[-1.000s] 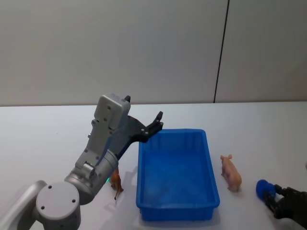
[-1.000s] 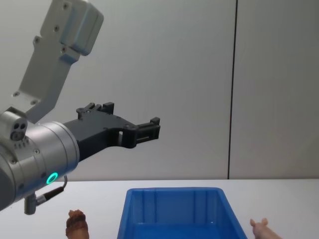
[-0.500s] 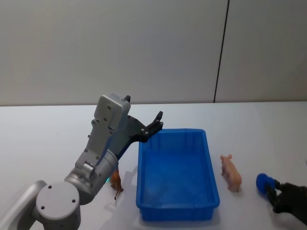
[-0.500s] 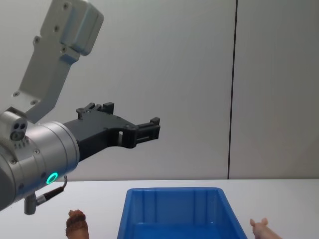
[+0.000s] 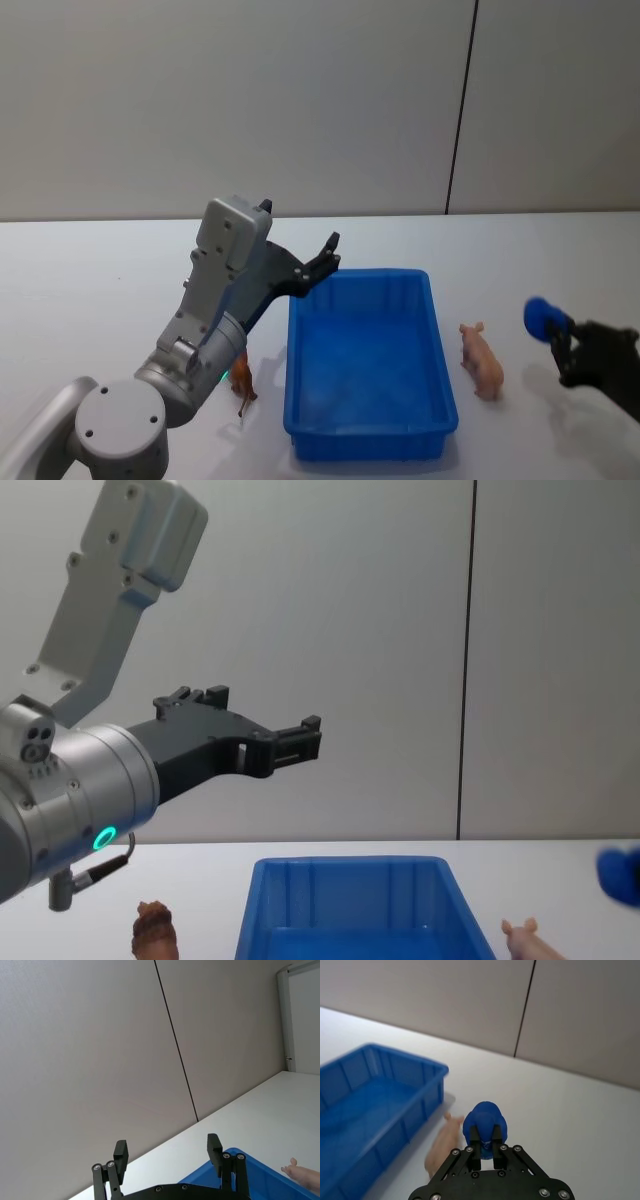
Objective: Pick up the two dolls from the table and place them into the box.
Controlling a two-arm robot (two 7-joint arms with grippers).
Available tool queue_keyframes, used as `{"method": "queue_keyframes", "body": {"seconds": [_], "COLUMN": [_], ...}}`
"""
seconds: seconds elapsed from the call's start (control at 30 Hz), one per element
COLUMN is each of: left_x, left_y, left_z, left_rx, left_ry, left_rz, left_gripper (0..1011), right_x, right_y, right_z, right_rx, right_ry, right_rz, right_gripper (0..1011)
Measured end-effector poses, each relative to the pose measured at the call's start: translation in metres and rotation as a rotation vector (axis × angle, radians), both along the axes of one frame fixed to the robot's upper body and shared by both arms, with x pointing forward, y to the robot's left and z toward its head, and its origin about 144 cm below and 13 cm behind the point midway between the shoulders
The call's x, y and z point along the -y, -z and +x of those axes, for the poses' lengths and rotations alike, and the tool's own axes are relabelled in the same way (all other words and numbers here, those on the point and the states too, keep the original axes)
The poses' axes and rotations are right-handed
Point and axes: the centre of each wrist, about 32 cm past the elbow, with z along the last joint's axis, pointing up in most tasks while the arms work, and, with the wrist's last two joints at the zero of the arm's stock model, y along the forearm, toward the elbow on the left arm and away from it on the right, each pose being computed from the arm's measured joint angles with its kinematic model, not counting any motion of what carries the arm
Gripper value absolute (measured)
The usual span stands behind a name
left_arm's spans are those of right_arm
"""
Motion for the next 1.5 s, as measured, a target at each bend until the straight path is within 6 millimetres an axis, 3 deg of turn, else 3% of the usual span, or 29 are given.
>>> {"method": "queue_keyframes", "body": {"seconds": [0.4,0.77,1.03,1.13,1.17,1.5], "left_x": [0.0,0.0,0.0,0.0,0.0,0.0], "left_y": [0.0,0.0,0.0,0.0,0.0,0.0], "left_z": [0.0,0.0,0.0,0.0,0.0,0.0], "left_rx": [0.0,0.0,0.0,0.0,0.0,0.0], "left_ry": [0.0,0.0,0.0,0.0,0.0,0.0], "left_rz": [0.0,0.0,0.0,0.0,0.0,0.0], "left_gripper": [1001,1001,1001,1001,1001,1001], "right_x": [-0.023,-0.054,-0.075,-0.079,-0.079,-0.081], "right_y": [-0.037,-0.047,-0.041,-0.039,-0.039,-0.037], "right_z": [0.02,0.037,0.044,0.046,0.046,0.047], "right_rx": [0.112,0.105,0.058,0.046,0.046,0.032], "right_ry": [-0.125,-0.27,-0.347,-0.361,-0.361,-0.362], "right_rz": [0.033,0.04,0.022,0.019,0.019,0.013], "right_gripper": [65,58,239,351,351,689]}}
